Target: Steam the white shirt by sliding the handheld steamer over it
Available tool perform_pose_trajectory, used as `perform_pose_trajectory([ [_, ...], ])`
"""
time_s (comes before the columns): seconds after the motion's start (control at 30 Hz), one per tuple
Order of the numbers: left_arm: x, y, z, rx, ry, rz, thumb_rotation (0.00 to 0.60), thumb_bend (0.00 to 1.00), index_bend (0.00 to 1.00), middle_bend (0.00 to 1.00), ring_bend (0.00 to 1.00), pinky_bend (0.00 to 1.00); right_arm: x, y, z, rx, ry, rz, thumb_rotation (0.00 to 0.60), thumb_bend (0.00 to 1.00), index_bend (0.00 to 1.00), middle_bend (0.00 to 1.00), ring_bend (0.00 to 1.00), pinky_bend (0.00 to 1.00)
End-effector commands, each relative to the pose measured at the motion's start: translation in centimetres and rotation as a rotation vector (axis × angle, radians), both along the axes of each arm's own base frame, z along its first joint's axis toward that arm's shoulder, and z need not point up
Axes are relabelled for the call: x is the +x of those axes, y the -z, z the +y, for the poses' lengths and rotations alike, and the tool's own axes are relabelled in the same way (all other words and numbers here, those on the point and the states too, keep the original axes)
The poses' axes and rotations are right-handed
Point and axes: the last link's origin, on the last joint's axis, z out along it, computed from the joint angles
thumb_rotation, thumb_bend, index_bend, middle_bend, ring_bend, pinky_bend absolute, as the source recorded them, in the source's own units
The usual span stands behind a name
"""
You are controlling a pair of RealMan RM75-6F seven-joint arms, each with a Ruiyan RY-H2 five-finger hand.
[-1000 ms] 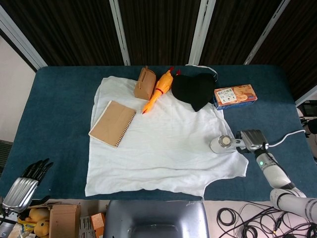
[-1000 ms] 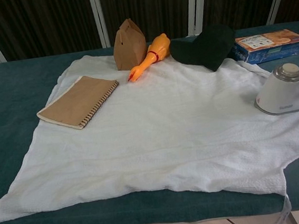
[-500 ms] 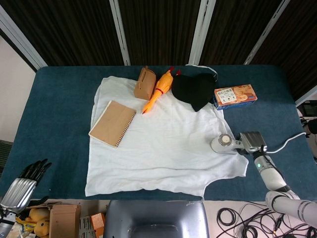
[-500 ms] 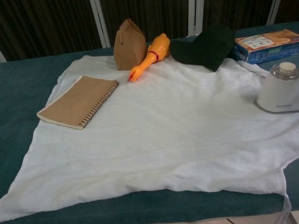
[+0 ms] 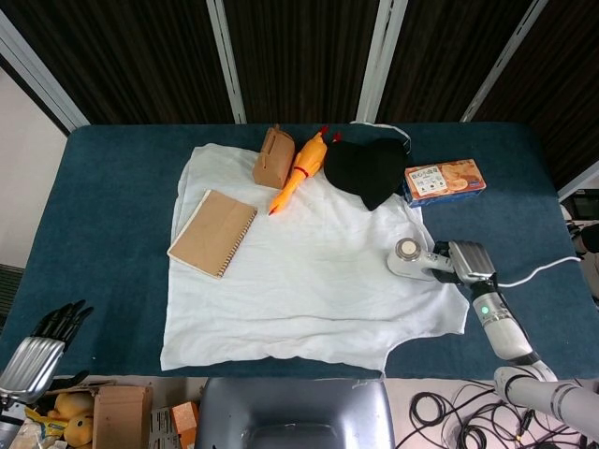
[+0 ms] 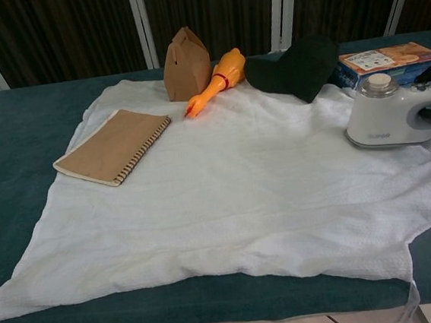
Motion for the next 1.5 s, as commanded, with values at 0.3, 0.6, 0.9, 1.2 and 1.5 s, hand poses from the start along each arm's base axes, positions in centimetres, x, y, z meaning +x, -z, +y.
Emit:
perform_pose_trajectory([
  [0.3,-0.4,0.5,0.2,-0.008,-0.013,-0.011,0.6,0.0,0.04,0.0,0.0,0.11,4.2,1.6,-1.8,0.004,-0.087,0.013,0.6,0.81,1.0,1.0,1.0,1.0],
  [0.6,-0.9,0.2,0.2,-0.003,-0.029,-0.012,0.6,0.0,0.04,0.0,0.0,0.11,6.4,6.5,-3.1,0.036,-0.102,0.016,0.6,0.81,1.0,1.0,1.0,1.0],
  [0.9,-1.1,0.1,0.2,0.0,-0.033,-0.018,0.6,0.0,0.04,0.0,0.0,0.11,6.9,7.7,-0.6,0.107,-0.136,-0.011,0.6,0.83,1.0,1.0,1.0,1.0],
  [1.2,-0.8,0.4,0.4,-0.005,-0.029,-0.015,0.6,0.0,0.04,0.0,0.0,0.11,7.5,8.5,4.1,0.247,-0.179,-0.052,0.6,0.85,1.0,1.0,1.0,1.0],
  [1.5,-1.0,0.2,0.3,-0.001,-0.04,-0.013,0.6,0.0,0.04,0.0,0.0,0.11,7.8,7.5,6.3,0.276,-0.213,-0.097,0.6,0.87,1.0,1.0,1.0,1.0],
])
